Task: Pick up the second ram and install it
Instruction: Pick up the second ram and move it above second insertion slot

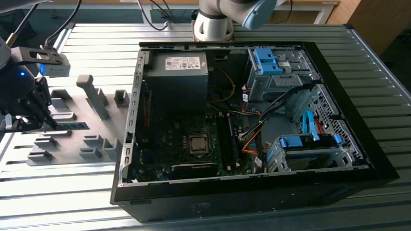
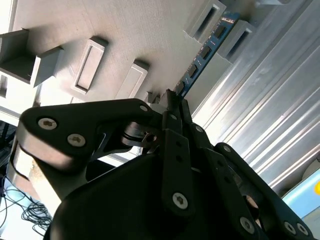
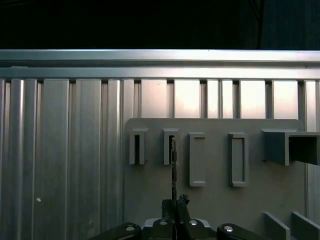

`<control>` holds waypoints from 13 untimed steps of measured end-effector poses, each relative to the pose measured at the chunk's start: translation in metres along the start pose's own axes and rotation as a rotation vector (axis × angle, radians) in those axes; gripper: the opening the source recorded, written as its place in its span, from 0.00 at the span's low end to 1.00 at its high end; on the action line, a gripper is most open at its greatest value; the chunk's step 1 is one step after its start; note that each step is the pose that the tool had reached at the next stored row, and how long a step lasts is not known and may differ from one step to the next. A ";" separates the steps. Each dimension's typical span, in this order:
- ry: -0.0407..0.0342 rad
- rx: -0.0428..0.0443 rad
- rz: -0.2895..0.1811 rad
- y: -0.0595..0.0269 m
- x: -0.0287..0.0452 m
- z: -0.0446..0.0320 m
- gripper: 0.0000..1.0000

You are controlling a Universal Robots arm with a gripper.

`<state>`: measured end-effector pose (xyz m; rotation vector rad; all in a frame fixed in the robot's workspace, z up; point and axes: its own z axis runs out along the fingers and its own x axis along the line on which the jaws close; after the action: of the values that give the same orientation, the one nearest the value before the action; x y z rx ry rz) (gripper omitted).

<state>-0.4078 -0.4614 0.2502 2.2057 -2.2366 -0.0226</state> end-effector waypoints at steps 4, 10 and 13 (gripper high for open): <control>0.0000 -0.0001 0.000 0.0000 0.0000 -0.0043 0.14; 0.0001 -0.0001 0.000 0.0001 -0.0001 -0.0106 0.14; 0.0000 0.0000 0.000 0.0001 -0.0001 -0.0133 0.14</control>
<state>-0.4078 -0.4614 0.2635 2.2057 -2.2366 -0.0227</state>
